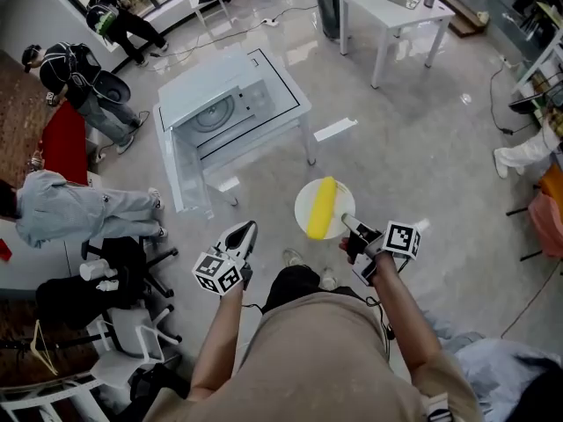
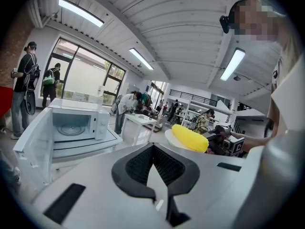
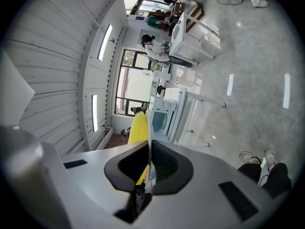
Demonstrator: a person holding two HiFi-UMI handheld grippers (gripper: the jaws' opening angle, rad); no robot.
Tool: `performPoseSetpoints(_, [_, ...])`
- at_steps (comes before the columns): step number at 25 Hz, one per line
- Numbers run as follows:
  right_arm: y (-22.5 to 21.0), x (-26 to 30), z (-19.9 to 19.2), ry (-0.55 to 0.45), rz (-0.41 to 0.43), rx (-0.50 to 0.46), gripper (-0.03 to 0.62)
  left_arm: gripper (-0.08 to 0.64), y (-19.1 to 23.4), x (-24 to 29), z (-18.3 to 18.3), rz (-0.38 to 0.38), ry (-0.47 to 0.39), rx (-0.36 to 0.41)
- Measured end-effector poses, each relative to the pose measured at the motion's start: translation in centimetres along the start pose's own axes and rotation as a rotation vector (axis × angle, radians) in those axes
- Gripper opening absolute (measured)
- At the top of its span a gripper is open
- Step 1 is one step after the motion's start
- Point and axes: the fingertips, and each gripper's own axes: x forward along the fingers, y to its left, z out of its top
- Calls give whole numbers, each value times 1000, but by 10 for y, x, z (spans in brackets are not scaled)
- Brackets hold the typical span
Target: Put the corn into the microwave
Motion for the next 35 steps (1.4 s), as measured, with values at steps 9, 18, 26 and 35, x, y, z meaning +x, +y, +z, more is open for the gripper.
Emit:
performPoseSetpoints(9, [13, 70, 4, 41, 5, 2, 17, 3, 57, 11, 23, 9, -27, -6])
performPoseSetpoints(18, [37, 141, 18, 84, 27, -28, 17, 3, 111, 16, 57, 9, -69, -7])
performPoseSetpoints(26, [46, 203, 19, 122, 17, -11, 17, 3, 163, 5, 73, 48, -84, -34])
performPoseSetpoints(35, [46, 264, 26, 156, 8, -23, 17, 3, 207, 0, 99, 55, -81, 19])
